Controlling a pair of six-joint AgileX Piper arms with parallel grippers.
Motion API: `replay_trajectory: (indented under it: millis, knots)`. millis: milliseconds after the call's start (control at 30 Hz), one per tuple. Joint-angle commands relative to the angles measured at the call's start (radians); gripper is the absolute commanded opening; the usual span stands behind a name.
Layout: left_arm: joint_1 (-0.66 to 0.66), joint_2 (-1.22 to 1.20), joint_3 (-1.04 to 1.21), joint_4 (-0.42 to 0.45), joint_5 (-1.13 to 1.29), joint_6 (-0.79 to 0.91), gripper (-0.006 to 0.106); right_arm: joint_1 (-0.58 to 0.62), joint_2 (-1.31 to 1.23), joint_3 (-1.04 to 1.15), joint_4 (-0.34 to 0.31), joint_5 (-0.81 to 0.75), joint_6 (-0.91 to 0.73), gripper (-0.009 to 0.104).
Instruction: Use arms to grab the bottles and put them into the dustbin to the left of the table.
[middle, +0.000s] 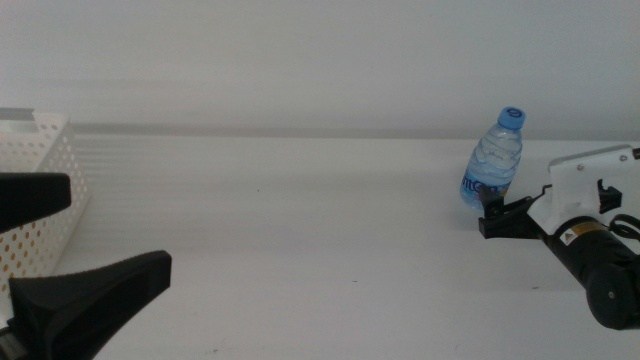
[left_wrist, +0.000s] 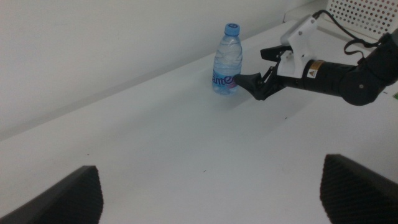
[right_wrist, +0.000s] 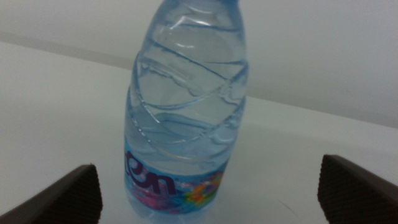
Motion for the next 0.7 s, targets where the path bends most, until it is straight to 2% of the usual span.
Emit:
replay_trajectory:
  millis: [0, 667]
  knots:
    - [-0.007, -0.005, 0.004, -0.011, -0.016, -0.006, 0.094, 0.005, 0.021, -0.023, -0.026, -0.002, -0.012, 0.093]
    - [-0.007, -0.005, 0.004, -0.011, -0.016, -0.006, 0.094, 0.007, 0.141, -0.164, -0.046, 0.021, -0.012, 0.093]
